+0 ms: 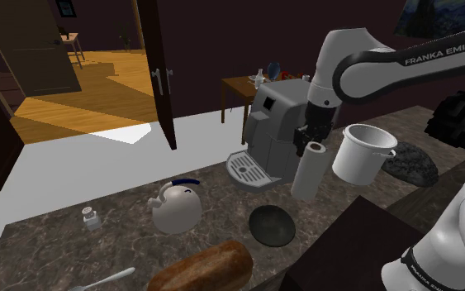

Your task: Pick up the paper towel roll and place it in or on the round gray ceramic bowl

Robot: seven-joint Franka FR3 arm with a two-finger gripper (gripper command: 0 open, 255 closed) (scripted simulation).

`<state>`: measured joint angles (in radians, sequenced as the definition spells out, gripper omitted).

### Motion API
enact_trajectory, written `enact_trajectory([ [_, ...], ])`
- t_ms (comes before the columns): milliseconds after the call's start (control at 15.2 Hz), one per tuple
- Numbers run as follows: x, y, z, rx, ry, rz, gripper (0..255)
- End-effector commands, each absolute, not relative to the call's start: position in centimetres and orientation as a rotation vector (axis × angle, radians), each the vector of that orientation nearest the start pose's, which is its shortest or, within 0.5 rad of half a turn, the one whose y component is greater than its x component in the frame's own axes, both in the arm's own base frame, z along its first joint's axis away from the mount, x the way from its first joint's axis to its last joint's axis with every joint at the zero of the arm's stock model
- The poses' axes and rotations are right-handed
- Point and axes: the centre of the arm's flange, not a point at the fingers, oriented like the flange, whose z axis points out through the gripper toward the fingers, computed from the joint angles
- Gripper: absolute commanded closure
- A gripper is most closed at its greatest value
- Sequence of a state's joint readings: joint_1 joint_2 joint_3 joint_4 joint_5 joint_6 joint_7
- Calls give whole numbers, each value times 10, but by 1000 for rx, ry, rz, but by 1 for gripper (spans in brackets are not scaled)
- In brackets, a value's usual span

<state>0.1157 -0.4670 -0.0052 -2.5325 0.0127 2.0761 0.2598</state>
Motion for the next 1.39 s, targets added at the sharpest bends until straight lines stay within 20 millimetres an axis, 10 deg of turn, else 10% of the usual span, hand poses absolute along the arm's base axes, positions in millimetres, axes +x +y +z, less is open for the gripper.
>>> enact_trajectory([
  [0, 400, 71, 442, -3116, 243, -12, 255],
  [330, 413, 133, 458, -3116, 243, -12, 255],
  [1320, 413, 133, 379, -3116, 243, -12, 255],
])
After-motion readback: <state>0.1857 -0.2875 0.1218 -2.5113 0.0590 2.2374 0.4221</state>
